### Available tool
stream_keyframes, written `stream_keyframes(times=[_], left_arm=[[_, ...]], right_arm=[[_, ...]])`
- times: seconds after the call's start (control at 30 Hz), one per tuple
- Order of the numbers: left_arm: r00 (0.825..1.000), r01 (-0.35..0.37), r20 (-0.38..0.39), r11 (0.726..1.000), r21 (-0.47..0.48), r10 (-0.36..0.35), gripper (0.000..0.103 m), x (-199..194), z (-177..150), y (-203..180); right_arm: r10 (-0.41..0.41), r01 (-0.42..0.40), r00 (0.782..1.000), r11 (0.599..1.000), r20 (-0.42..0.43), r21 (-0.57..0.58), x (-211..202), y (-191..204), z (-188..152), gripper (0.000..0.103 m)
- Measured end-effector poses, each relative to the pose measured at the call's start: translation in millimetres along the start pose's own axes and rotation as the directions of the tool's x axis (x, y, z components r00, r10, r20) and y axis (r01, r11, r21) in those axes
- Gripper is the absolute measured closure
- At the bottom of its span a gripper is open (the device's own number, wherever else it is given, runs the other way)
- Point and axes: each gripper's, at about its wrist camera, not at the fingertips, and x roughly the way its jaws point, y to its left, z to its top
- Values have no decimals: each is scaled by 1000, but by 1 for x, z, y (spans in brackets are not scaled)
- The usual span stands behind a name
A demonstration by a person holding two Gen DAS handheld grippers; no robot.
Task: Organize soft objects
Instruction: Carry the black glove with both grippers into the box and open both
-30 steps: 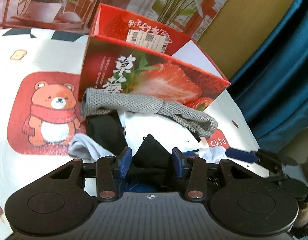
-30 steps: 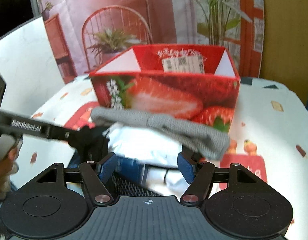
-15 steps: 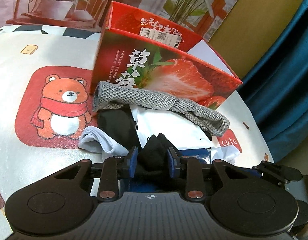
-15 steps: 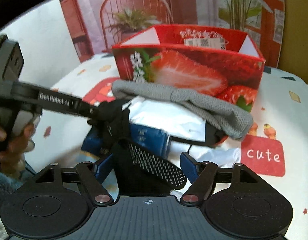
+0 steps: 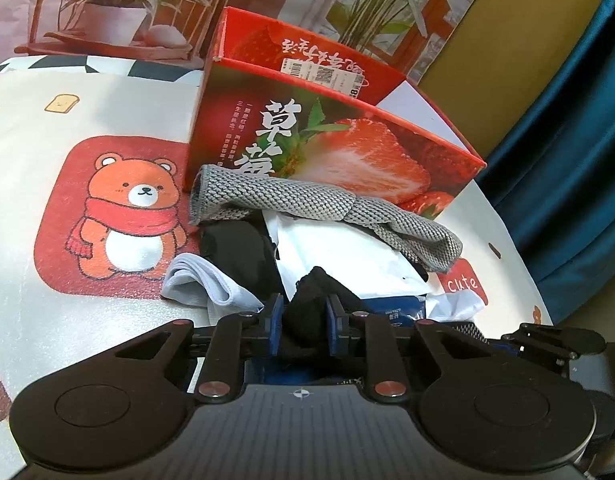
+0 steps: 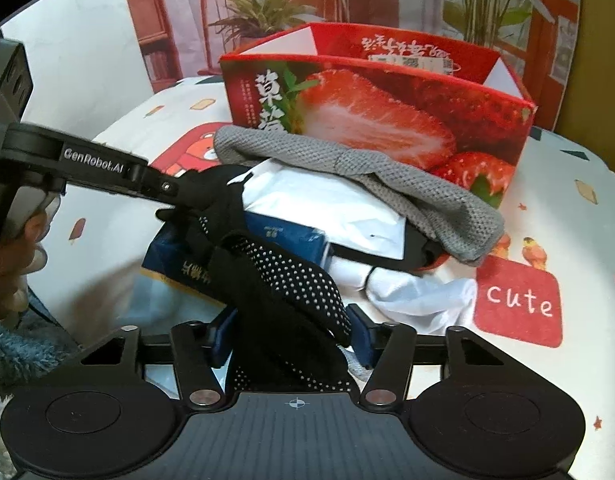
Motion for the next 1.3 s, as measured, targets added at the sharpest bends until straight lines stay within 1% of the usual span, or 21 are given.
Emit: stream_keyframes(times=[0.2, 0.3, 0.47, 0.53, 0.63, 0.7, 0.77, 0.97, 1.13, 1.3], left_arm=[[1000, 2, 0, 1000, 14, -2, 82, 2, -1, -2], [1000, -1, -2, 1000, 27, 1, 83, 2, -2, -3], [1000, -5, -3, 999, 38, 6, 84, 3, -2, -4], [1000, -2, -2, 999, 37, 2, 85, 3, -2, -3], [1000, 1, 2, 999, 35, -1, 86, 2, -2, -4], [1000, 1, 9, 999, 40, -2, 89, 1, -1, -5], [1000, 1, 17, 999, 51, -2, 90, -1, 1, -8], [996, 7, 89, 998, 67, -13, 90, -19, 15, -13], [988, 1, 156, 997, 80, -14, 90, -34, 38, -20], [970, -16, 241, 996, 88, -6, 91, -43, 72, -30]], right_arm=[[-5, 4, 1000, 999, 12, 39, -4, -10, 3, 61], [-7, 6, 1000, 998, 15, 62, -4, -13, 3, 61], [6, -9, 1000, 992, 27, 127, -5, -21, 4, 65], [12, -16, 999, 989, 33, 149, -6, -24, 5, 67], [14, -23, 999, 983, 51, 181, -8, -27, 6, 73], [16, -30, 997, 978, 69, 205, -8, -29, 9, 80], [13, -31, 996, 977, 87, 211, -8, -29, 13, 83], [6, -35, 987, 982, 160, 183, -15, -29, 33, 85], [-1, -32, 975, 989, 224, 142, -21, -29, 58, 85], [-9, -22, 955, 995, 296, 101, -27, -35, 97, 85]])
